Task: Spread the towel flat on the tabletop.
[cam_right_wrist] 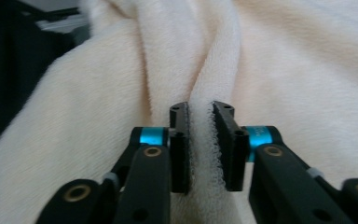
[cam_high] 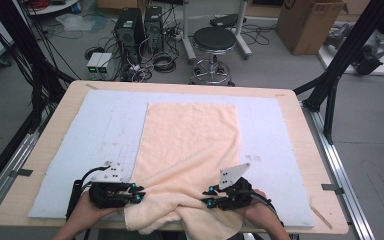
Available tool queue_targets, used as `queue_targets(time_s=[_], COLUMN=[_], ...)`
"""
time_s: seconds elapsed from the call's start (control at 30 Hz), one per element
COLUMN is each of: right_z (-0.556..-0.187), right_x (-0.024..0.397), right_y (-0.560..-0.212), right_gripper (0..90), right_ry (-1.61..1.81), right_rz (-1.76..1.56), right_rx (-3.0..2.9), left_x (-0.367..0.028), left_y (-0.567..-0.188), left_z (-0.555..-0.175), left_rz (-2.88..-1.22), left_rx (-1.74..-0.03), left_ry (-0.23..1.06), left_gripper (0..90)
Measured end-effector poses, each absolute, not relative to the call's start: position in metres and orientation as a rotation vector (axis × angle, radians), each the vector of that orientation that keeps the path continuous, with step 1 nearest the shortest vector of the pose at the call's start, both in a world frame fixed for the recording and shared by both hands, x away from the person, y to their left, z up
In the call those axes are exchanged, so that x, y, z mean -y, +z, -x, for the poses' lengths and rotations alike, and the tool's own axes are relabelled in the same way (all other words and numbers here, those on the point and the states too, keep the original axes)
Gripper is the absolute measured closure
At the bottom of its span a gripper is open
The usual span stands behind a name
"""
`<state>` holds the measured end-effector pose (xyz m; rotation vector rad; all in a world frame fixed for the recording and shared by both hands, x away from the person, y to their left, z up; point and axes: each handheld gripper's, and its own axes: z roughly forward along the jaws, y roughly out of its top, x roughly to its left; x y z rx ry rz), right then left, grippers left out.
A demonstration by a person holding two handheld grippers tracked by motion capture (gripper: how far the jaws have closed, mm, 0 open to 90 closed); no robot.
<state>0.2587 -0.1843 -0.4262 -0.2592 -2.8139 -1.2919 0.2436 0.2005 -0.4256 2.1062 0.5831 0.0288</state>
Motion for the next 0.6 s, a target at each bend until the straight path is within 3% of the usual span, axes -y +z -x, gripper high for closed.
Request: queue_targets(time_s=[0.13, 0.2, 0.27, 0.4, 0.53, 0.6], right_z=[-0.254, -0.253, -0.253, -0.258, -0.261, -0.263], right_x=[0.195, 0.196, 0.198, 0.209, 0.208, 0.204], right_y=[-0.419, -0.417, -0.415, -0.410, -0.412, -0.416], right_gripper=[79.7, 73.6, 63.9, 60.0, 54.4, 53.3], right_ry=[-1.347, -1.354, -1.363, -1.486, -1.477, -1.421], right_rz=[0.215, 0.210, 0.245, 0.363, 0.393, 0.399], right_rx=[2.719, 2.712, 2.725, 2.689, 2.702, 2.710], left_x=[-0.206, -0.208, -0.211, -0.217, -0.211, -0.206], left_y=[-0.421, -0.419, -0.417, -0.413, -0.417, -0.422], left_z=[-0.238, -0.237, -0.239, -0.246, -0.249, -0.249], left_rz=[-2.083, -2.070, -2.051, -1.990, -2.041, -2.088], left_rx=[-0.550, -0.546, -0.569, -0.633, -0.652, -0.645], left_ry=[-0.009, -0.019, -0.007, 0.021, 0.001, -0.016], left_gripper=[80.8, 80.0, 72.0, 55.5, 48.2, 48.8])
